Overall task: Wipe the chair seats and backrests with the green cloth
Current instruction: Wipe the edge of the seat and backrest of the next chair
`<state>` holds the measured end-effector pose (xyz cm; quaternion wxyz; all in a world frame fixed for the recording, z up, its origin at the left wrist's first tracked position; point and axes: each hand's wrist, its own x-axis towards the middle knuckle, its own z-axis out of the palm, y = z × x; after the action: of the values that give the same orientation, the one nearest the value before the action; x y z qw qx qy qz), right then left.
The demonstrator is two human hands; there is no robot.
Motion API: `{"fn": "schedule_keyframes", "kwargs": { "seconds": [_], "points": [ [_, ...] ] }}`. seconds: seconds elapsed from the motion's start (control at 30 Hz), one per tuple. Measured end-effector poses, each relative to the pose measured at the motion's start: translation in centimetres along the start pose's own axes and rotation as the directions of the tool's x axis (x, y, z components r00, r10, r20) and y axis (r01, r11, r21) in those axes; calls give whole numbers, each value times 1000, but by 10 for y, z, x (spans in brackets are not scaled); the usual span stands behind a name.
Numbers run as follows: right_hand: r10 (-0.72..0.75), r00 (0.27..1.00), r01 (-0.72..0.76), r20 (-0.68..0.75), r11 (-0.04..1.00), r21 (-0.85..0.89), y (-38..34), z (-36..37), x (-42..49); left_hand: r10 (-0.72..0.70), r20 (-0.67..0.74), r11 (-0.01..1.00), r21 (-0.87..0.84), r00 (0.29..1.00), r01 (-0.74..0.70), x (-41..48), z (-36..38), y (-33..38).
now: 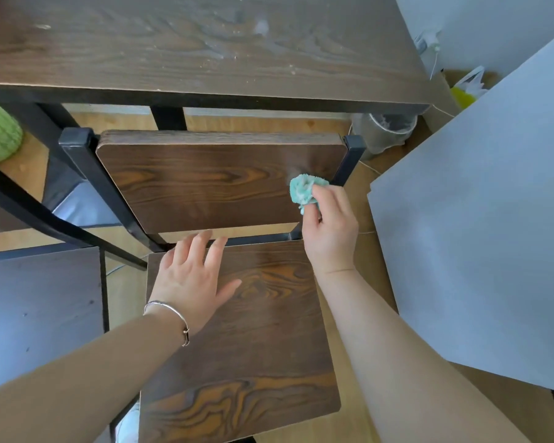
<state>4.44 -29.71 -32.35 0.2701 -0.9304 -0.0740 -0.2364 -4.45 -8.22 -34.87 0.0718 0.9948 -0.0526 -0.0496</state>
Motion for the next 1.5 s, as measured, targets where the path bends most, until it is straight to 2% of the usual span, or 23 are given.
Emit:
{"fn": "schedule_keyframes", "kwargs": {
  "seconds": [0.13,0.33,0.4,0.53,0.7,0.87,0.93,1.07,1.17,1.33,1.5],
  "points": [
    [17,996,-18,85,1000,6,8,32,-37,-27,35,1000,14,999,27,-12,17,-10],
    [85,990,-89,110,995,33,8,64,-67,-102,130,995,-4,986,104,-24,39,-29],
    [99,978,-102,184,995,6,11,69,-73,-121,152,992,-6,981,124,-26,44,-34],
    [278,868,-188,412,951,-246,22,73,-82,-144,168,990,12,975,144,-34,47,-41],
    [558,730,-371,394,808,-457,35,85,-80,-156,175,987,3,972,158,-46,47,-57],
    [665,676,-542,317,740,-397,32,112,-80,-175,189,984,0,966,179,-53,54,-71],
    [649,685,-551,331,759,-347,24,123,-80,-186,189,982,-8,964,191,-54,57,-77],
    [513,740,-397,436,855,-333,-11,146,-87,-208,187,976,-31,960,217,-59,60,-90],
    [449,754,-353,480,893,-280,-42,160,-95,-231,202,970,-34,952,242,-69,60,-104],
    [386,744,-344,546,921,-183,-89,184,-112,-235,194,967,-49,953,248,-93,54,-126],
    [258,710,-255,656,961,-102,-123,199,-122,-234,230,968,-31,945,248,-109,57,-141]
  ]
}}
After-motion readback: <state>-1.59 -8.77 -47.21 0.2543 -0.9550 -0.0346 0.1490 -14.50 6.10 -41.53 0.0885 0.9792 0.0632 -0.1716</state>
